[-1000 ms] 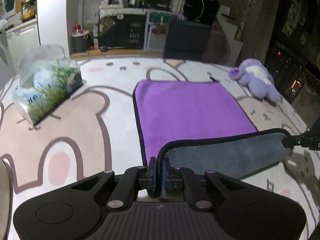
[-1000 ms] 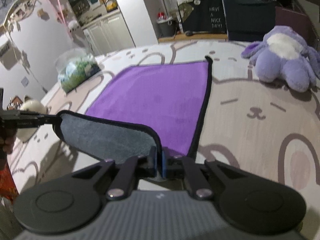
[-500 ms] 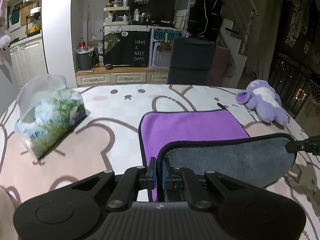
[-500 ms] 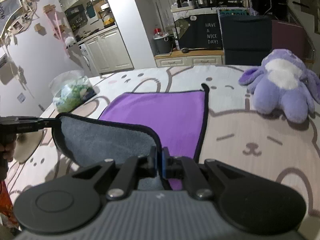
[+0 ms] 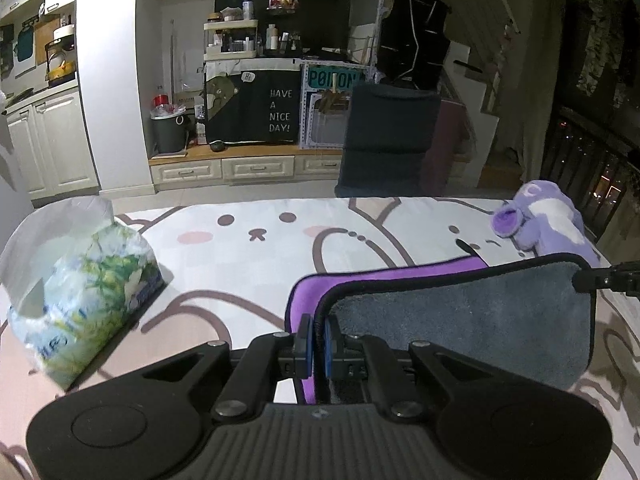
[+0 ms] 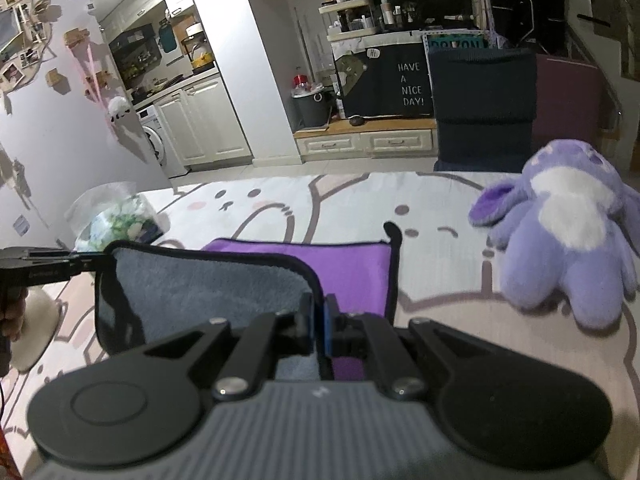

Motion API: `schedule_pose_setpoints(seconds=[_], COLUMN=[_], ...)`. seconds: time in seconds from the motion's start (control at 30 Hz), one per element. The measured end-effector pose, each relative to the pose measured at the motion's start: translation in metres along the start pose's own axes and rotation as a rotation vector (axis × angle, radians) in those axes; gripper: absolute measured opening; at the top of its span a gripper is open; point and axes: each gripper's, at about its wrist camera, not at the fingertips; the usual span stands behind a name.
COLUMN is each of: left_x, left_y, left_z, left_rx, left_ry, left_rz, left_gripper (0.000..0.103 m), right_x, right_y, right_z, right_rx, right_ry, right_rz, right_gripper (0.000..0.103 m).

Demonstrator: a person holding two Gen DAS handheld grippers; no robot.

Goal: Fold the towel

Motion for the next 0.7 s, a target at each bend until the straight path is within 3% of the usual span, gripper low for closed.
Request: schedule_pose_setpoints(seconds=[0.7], left_x=[0.031], left_y=[0.079], left_z=[0.023], left_rx=[0.031], left_ry=[-0.008], left_rz=[0.022], left_gripper=[0.007], right_x=[0.051], right_y=[0.076], right_z=[-0.007], right_rx=[-0.056], right_ry=[0.023], right_rz=[-0.013], right_gripper=[0.006])
Point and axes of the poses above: each gripper's, at about its wrist camera, not at the fingertips, and y roughly the way its jaws point, z to its left, x to its top, and after that the axes turned 14 degrees about y, right-handed
